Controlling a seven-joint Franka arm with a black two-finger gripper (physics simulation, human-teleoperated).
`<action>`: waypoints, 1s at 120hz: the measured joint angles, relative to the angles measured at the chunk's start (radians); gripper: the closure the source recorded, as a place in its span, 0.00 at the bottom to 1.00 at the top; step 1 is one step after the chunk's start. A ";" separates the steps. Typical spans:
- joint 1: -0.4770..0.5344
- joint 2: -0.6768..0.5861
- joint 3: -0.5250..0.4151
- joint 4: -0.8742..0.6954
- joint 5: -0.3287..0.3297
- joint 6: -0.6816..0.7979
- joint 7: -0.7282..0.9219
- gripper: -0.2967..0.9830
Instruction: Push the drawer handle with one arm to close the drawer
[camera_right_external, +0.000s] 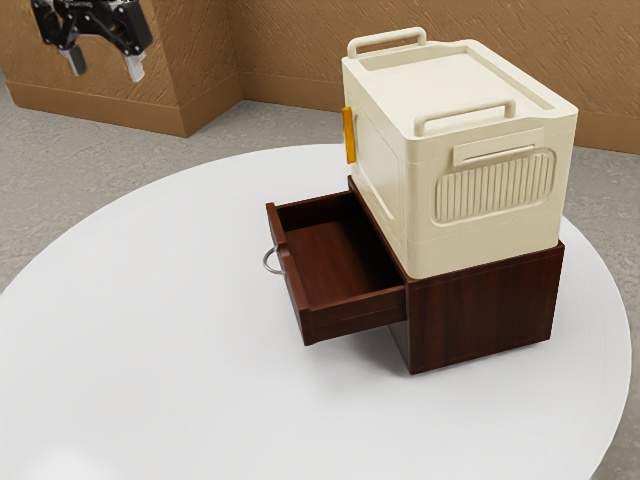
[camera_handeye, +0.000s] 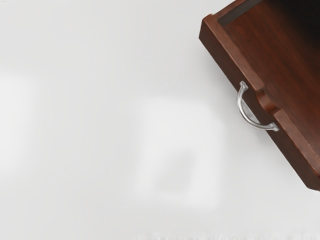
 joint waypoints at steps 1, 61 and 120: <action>-0.007 0.000 -0.002 0.000 0.001 -0.001 0.000 0.23; 0.028 0.045 -0.013 -0.175 -0.046 0.018 0.030 0.51; -0.016 0.037 -0.015 -0.479 -0.038 0.232 0.074 0.83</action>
